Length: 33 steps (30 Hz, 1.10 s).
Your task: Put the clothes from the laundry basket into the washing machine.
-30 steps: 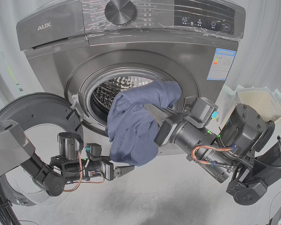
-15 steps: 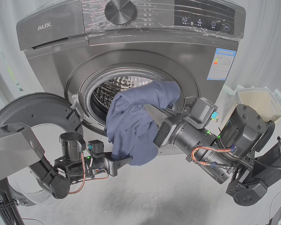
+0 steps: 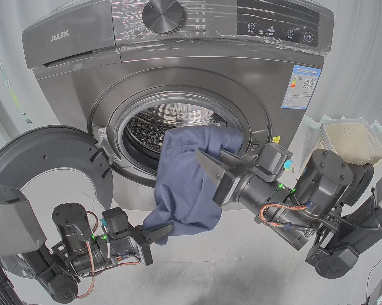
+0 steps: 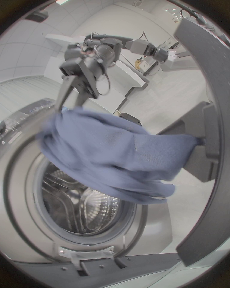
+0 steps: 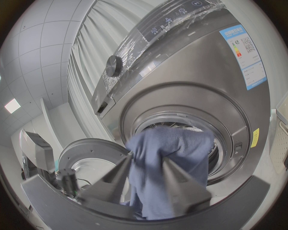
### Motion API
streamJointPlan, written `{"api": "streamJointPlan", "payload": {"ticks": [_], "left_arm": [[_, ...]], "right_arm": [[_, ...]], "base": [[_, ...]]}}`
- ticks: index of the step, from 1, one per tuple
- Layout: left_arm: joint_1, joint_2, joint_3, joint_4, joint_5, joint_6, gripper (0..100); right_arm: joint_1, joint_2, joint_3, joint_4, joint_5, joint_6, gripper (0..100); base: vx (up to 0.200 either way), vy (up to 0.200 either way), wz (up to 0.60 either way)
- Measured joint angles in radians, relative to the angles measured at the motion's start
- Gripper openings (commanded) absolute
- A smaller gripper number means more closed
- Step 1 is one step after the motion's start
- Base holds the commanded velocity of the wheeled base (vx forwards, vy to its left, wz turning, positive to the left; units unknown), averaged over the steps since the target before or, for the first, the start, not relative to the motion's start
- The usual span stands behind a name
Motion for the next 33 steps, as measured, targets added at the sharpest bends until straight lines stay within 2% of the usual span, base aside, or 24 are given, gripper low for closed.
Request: {"api": "streamJointPlan", "payload": {"ticks": [3, 7, 10, 13, 20, 33], "left_arm": [[-0.015, -0.04, 0.019, -0.013, -0.002, -0.013, 0], [-0.03, -0.114, -0.019, -0.016, -0.004, -0.087, 0], [-0.037, -0.154, -0.065, -0.014, 0.0, -0.118, 0], [-0.036, -0.172, -0.103, -0.014, 0.012, -0.125, 0], [-0.031, -0.18, -0.168, -0.013, 0.101, -0.132, 0], [-0.031, -0.188, -0.21, -0.013, 0.11, -0.132, 0]], "right_arm": [[-0.006, 0.011, 0.023, 0.002, 0.0, 0.0, 100], [-0.007, 0.031, 0.074, 0.003, 0.0, 0.0, 100], [-0.006, 0.045, 0.104, 0.005, -0.001, 0.001, 100], [-0.006, 0.054, 0.13, 0.009, 0.0, 0.0, 100], [-0.017, 0.064, 0.22, 0.015, 0.007, -0.018, 100], [-0.045, 0.138, 0.254, 0.013, 0.006, -0.021, 100]], "base": [[0.0, 0.0, 0.0], [0.0, 0.0, 0.0], [0.0, 0.0, 0.0], [0.0, 0.0, 0.0], [0.0, 0.0, 0.0], [0.0, 0.0, 0.0]]}}
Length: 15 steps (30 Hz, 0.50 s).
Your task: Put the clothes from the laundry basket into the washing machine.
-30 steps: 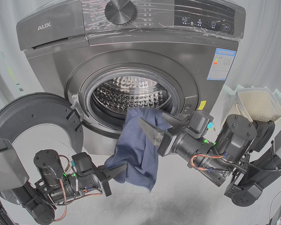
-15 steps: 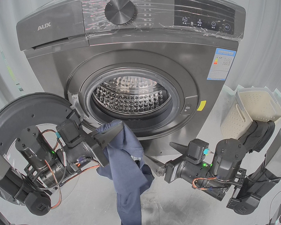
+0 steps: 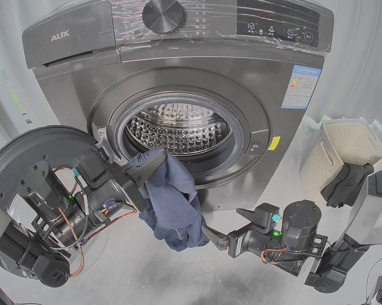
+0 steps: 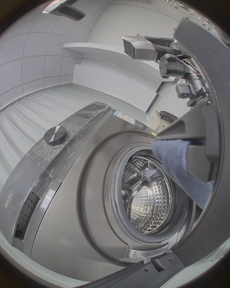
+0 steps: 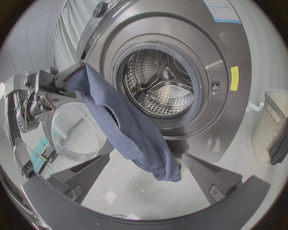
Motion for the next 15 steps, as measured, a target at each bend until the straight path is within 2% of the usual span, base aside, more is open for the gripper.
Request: {"api": "streamJointPlan", "payload": {"ticks": [9, 15], "left_arm": [[-0.001, 0.0, -0.034, 0.0, 0.014, -0.019, 0], [-0.004, 0.0, -0.054, 0.0, 0.045, -0.024, 0]], "right_arm": [[0.005, 0.075, -0.01, -0.001, 0.001, -0.005, 100], [0.015, 0.143, -0.042, -0.008, 0.004, -0.016, 100]], "base": [[0.0, 0.0, 0.0], [0.0, 0.0, 0.0]]}}
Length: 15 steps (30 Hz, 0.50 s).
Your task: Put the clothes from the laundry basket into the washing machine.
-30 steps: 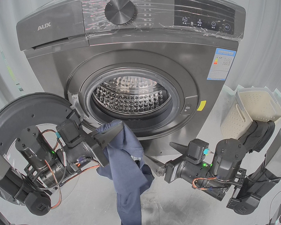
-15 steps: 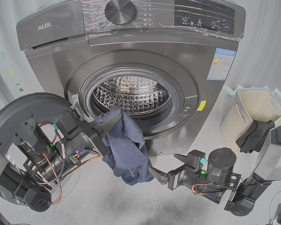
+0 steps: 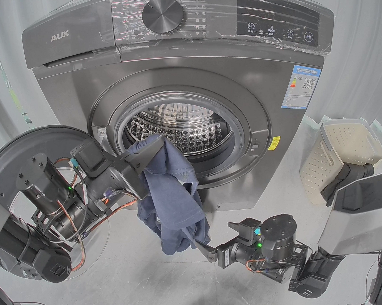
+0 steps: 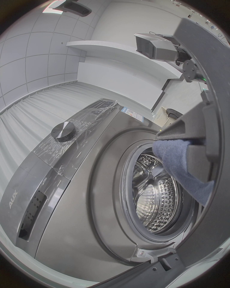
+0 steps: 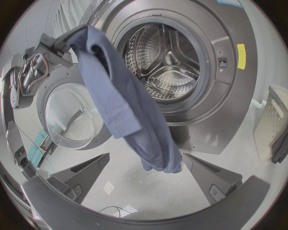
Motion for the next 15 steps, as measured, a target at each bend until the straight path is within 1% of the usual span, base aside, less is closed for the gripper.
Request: {"api": "streamJointPlan", "payload": {"ticks": [8, 15], "left_arm": [[-0.003, 0.0, -0.012, 0.0, 0.013, -0.003, 0], [-0.005, -0.001, -0.011, 0.0, 0.013, -0.004, 0]], "right_arm": [[0.024, 0.104, -0.113, -0.002, 0.003, -0.008, 100], [-0.003, 0.197, -0.261, 0.003, 0.006, -0.017, 100]], "base": [[0.0, 0.0, 0.0], [0.0, 0.0, 0.0]]}}
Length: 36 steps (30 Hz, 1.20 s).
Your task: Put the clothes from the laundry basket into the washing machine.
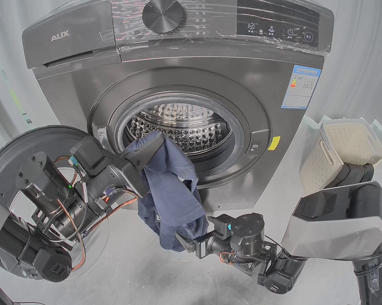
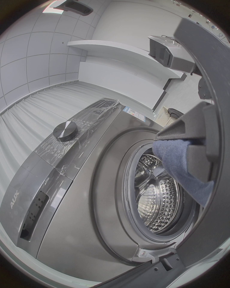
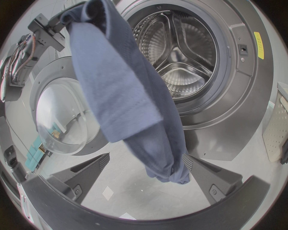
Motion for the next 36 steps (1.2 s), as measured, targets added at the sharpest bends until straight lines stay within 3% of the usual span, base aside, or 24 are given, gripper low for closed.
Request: {"api": "streamJointPlan", "payload": {"ticks": [6, 7, 14, 21, 30, 36], "left_arm": [[0.0, 0.0, 0.004, 0.0, 0.0, 0.0, 0], [0.0, -0.001, 0.004, 0.0, 0.0, 0.0, 0], [0.0, -0.001, 0.006, 0.0, 0.0, -0.015, 0], [0.004, -0.002, 0.007, 0.0, 0.0, -0.033, 0], [0.013, -0.002, 0.02, 0.0, -0.002, -0.035, 0], [0.01, 0.011, 0.05, 0.0, -0.004, -0.033, 0]], "right_arm": [[-0.037, 0.071, -0.097, 0.001, 0.01, -0.012, 100], [-0.041, 0.08, -0.111, 0.0, 0.01, -0.013, 0], [-0.052, 0.125, -0.183, -0.023, 0.013, -0.01, 0], [-0.055, 0.126, -0.174, -0.048, 0.013, -0.007, 0], [-0.12, -0.043, -0.01, -0.039, 0.014, -0.018, 0], [-0.182, -0.235, 0.138, -0.043, 0.049, -0.034, 0]], "base": [[0.0, 0.0, 0.0], [0.0, 0.0, 0.0], [0.0, 0.0, 0.0], [0.0, 0.0, 0.0], [0.0, 0.0, 0.0], [0.0, 0.0, 0.0]]}}
